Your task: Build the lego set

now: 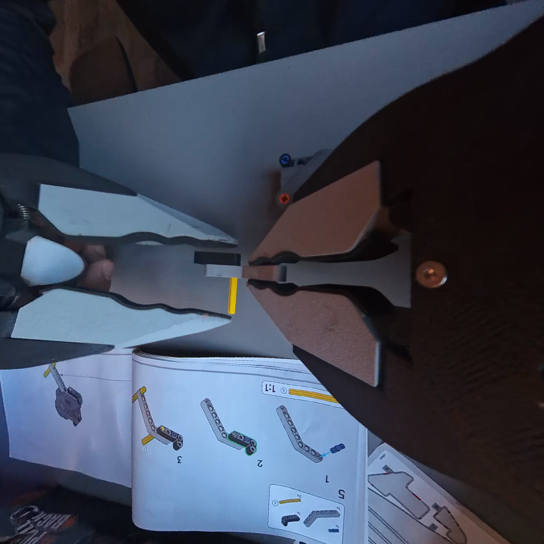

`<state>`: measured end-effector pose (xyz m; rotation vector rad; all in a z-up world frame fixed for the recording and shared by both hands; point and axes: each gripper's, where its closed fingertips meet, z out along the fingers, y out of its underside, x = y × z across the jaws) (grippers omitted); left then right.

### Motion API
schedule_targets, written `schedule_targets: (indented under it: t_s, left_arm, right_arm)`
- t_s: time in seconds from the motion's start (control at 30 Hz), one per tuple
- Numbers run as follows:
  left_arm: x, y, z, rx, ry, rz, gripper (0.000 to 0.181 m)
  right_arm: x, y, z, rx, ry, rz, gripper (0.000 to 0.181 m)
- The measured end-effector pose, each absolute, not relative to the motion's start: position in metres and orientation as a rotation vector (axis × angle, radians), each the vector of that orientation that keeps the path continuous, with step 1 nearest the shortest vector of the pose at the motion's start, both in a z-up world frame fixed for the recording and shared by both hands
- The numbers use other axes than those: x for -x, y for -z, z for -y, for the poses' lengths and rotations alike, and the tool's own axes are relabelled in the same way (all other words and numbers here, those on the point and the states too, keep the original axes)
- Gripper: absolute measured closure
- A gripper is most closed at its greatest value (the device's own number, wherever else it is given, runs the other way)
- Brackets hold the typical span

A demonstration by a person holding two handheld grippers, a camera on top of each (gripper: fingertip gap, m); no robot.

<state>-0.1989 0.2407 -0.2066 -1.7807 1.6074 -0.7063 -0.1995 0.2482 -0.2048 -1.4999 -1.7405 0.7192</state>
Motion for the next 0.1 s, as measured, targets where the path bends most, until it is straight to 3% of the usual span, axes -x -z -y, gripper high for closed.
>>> schedule_targets:
  t_s: [0.03, 0.1]
  left_arm:
    - [0.1991, 0.2076, -0.241, 1.783, 0.7, -1.61, 0.176]
    - [0.199, 0.2077, -0.2415, 1.779, 0.696, -1.61, 0.176]
  right_arm:
    - [0.1997, 0.2045, -0.248, 1.493, -0.715, 1.742, 0.139]
    - [0.2, 0.2028, -0.2487, 1.486, -0.711, 1.733, 0.144]
